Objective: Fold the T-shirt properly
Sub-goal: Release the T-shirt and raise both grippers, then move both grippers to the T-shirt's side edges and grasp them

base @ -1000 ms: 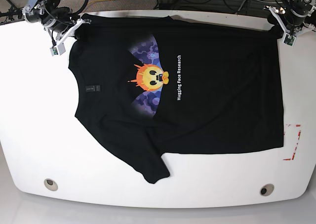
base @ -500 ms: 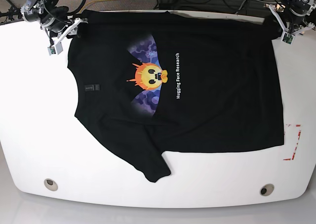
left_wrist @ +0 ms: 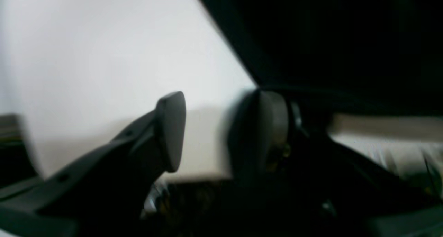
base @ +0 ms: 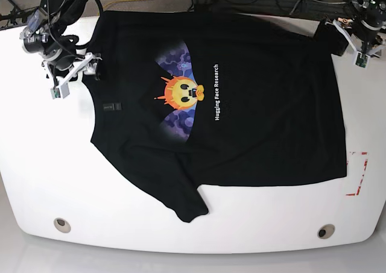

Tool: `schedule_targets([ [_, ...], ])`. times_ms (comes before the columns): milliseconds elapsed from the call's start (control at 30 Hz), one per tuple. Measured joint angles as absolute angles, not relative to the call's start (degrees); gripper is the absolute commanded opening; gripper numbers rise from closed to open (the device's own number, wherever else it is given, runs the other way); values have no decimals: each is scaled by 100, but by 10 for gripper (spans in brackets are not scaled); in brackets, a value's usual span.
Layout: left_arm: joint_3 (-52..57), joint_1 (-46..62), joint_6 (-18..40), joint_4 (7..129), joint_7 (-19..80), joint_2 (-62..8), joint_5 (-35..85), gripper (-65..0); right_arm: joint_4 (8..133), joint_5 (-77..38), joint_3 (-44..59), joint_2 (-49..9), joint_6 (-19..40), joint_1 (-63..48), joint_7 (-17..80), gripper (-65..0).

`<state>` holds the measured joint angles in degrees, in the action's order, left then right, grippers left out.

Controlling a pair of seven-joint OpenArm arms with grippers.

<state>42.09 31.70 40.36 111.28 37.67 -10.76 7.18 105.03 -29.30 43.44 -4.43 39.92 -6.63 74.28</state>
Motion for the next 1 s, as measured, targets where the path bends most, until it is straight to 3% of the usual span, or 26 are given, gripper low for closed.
schedule_targets([
  [333, 4241, 2399, 4053, 11144, 4499, -1297, 698, -368, 8458, -1684, 4047, -904, 4003, 1411, 7347, -125],
  [667, 4624, 2359, 4036, 11159, 4818, -1286, 746, -369, 5808, -1249, 3433, -1527, 3953, 2840, 5876, -125],
  [1000, 4657, 2379, 4034, 11163, 4821, -1258, 1275, -369, 3695, -854, 3070, -1717, 3946, 3505, 4425, -125],
])
